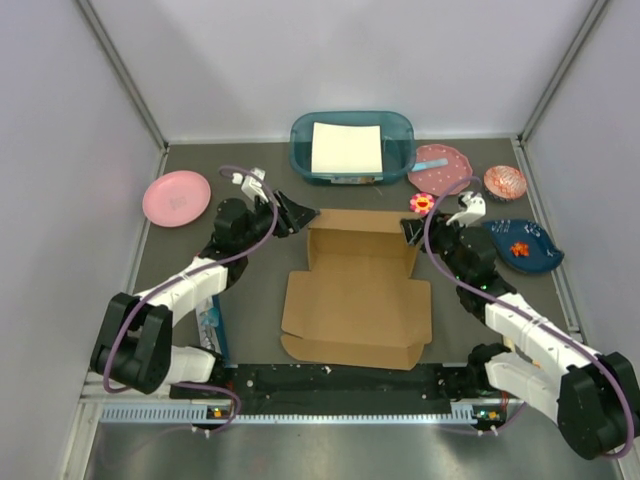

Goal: Fold the paper box

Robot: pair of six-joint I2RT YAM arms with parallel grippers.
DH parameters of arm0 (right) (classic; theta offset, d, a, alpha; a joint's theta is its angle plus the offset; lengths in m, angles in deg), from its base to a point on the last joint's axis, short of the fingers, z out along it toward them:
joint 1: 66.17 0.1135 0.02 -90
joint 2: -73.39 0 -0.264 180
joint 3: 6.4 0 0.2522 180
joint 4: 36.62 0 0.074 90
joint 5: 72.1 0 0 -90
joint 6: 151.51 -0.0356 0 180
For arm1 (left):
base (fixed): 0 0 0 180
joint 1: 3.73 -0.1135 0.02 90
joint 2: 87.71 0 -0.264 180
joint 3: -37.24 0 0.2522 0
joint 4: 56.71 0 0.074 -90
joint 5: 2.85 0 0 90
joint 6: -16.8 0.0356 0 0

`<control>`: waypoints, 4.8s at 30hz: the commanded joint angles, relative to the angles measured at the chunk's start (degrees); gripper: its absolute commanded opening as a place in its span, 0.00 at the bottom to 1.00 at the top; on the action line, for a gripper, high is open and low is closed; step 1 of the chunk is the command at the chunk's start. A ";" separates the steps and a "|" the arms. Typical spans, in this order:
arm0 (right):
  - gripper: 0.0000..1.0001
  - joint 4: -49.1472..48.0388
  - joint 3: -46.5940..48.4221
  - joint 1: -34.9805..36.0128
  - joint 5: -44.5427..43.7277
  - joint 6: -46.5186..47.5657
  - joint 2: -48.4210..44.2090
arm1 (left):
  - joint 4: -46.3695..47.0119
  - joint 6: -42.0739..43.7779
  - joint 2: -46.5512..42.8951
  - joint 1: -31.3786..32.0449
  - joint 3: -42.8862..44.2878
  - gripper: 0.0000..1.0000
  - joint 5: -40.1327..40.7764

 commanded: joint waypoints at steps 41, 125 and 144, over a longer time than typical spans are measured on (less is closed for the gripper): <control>0.55 26.02 -13.55 5.26 -3.52 -19.98 -9.89 | 2.77 5.12 2.68 3.98 -17.67 0.47 1.63; 0.91 44.16 39.47 45.86 -53.88 50.91 12.60 | -32.90 11.36 -39.75 3.90 -9.49 0.90 33.44; 0.87 19.99 30.22 49.48 -58.91 73.52 29.12 | -41.96 7.15 -50.85 3.81 -13.28 0.91 44.69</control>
